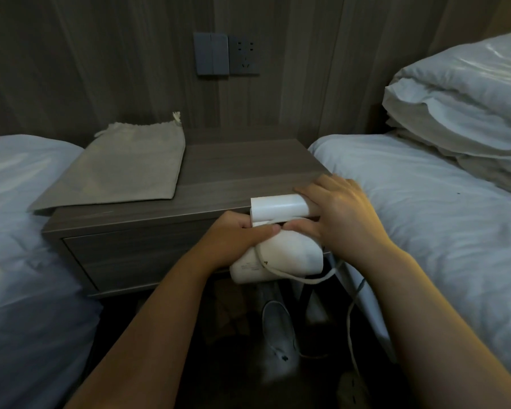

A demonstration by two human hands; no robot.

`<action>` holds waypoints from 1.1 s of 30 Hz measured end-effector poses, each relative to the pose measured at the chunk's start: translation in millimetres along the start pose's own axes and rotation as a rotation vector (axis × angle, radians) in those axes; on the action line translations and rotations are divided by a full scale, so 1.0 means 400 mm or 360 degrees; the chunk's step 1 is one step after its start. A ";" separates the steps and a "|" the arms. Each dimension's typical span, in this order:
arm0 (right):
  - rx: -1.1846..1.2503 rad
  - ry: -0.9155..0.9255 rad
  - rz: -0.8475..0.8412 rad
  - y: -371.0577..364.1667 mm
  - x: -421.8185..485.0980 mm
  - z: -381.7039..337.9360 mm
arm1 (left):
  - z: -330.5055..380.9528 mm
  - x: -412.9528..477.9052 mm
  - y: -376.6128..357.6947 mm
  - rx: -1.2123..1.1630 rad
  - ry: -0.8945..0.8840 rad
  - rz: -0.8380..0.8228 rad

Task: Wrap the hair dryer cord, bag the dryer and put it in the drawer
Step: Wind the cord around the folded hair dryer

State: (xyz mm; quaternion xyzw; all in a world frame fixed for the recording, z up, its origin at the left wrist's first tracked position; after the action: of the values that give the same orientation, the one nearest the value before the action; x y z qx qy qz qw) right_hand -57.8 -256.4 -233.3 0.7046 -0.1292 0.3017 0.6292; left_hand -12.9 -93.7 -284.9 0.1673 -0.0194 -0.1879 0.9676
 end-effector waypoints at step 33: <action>0.1763 -0.1546 0.0000 -0.137 -0.048 0.174 | -0.034 -0.014 -0.061 -0.0581 0.0179 -0.0433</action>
State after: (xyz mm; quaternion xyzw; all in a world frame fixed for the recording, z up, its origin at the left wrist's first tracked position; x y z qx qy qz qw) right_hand -23.9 -317.7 -290.8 0.9733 -0.2221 -0.0232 0.0531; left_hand -25.6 -108.7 -305.6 0.0010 0.0915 -0.3075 0.9471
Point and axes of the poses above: each hand's wrist, its own x-axis towards the middle knuckle, its own y-axis out of the back of the hand, z = x × y, the point moved 4 cm from there along x, towards the middle knuckle, and after that the axes turned 3 degrees about z, right-handed, at the moved point
